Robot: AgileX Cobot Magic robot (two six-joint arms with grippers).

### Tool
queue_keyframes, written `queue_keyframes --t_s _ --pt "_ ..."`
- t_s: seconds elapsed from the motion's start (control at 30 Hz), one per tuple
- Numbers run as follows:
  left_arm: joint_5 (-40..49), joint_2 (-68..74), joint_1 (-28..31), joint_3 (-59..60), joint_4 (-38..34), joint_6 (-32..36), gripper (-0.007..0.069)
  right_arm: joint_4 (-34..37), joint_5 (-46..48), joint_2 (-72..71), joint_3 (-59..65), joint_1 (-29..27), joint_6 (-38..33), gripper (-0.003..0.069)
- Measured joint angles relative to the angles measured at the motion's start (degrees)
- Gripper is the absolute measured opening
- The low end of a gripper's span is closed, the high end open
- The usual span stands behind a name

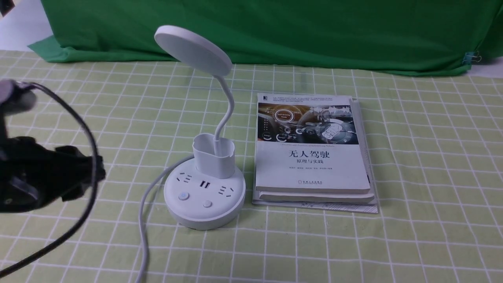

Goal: Turn on the table lamp on the green coffee tablecloth with your hand.
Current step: 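Press the power button on the lamp base to turn the lamp on with the left gripper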

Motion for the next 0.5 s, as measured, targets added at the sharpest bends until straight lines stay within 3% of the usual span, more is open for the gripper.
queue_keyframes --t_s 0.1,0.17,0.3,0.43,0.5 --pt "3.85 5.07 -3.68 -3.64 -3.66 8.02 0.0237 0.00 0.00 0.00 0.00 0.00 0.00 0.0245" --pt "5.00 7.16 -6.78 -5.37 -4.55 9.79 0.0237 0.00 0.00 0.00 0.00 0.00 0.00 0.0245" --pt "9.13 14.87 -16.95 -10.87 3.32 4.11 0.0174 0.00 0.00 0.00 0.00 0.00 0.00 0.0245" --pt "10.09 22.00 -18.97 -15.78 8.40 1.86 0.0029 0.00 0.00 0.00 0.00 0.00 0.00 0.0245" --pt "9.63 24.51 -19.07 -17.87 9.83 1.34 0.0008 0.00 0.00 0.00 0.00 0.00 0.00 0.0245"
